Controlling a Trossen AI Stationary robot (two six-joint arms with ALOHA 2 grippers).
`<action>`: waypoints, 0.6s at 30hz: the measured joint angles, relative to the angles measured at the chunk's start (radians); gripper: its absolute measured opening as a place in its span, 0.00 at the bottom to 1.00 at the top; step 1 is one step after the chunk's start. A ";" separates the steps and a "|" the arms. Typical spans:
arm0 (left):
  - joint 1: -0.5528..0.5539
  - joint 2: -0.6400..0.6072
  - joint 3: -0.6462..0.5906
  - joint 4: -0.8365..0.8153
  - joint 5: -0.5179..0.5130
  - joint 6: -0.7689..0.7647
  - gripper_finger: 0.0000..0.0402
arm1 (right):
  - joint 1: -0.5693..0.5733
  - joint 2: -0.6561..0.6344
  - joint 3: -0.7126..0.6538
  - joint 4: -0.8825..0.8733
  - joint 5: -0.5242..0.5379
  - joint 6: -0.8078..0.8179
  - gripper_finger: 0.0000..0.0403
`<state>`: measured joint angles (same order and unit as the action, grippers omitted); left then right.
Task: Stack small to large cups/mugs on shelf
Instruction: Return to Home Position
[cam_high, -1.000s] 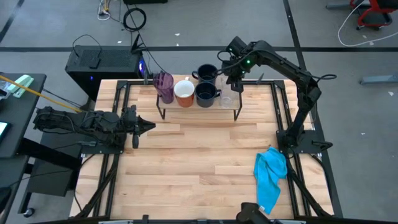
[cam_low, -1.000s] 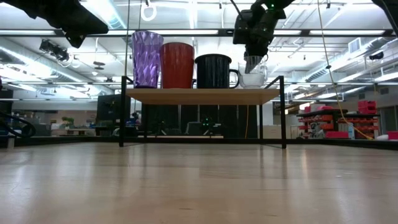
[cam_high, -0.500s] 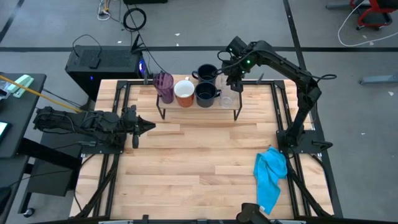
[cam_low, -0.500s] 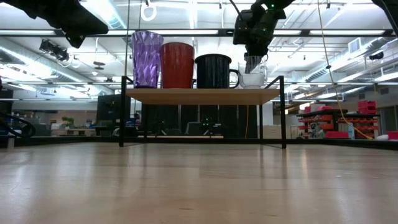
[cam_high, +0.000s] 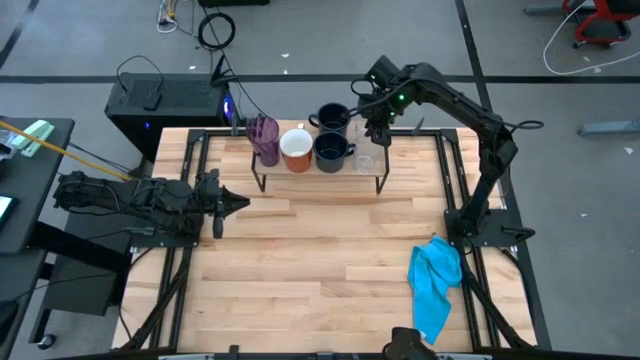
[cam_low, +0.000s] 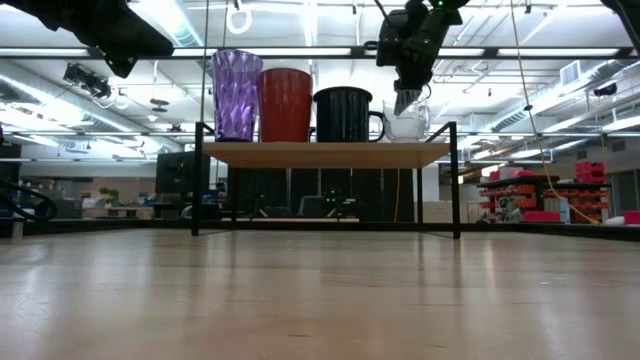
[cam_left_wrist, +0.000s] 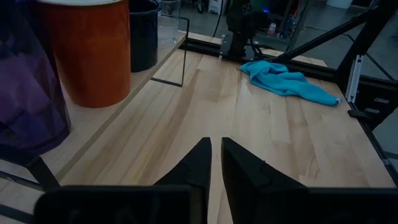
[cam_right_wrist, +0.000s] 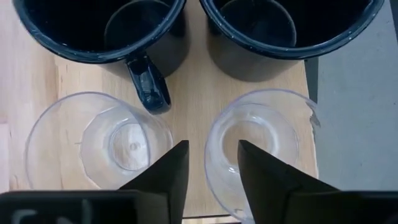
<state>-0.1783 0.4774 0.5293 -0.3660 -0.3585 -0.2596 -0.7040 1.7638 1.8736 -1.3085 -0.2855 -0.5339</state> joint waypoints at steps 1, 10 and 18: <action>0.000 0.000 0.000 0.000 0.000 0.000 0.11 | 0.000 -0.004 0.000 0.000 0.001 0.000 0.36; 0.000 0.000 0.000 0.000 0.000 0.000 0.10 | 0.002 -0.083 0.000 0.016 0.030 0.035 0.38; 0.000 0.000 0.000 0.001 0.000 0.000 0.11 | 0.026 -0.167 0.000 0.020 0.030 0.098 0.37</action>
<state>-0.1783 0.4774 0.5293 -0.3653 -0.3588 -0.2596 -0.6784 1.5966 1.8736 -1.2881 -0.2557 -0.4363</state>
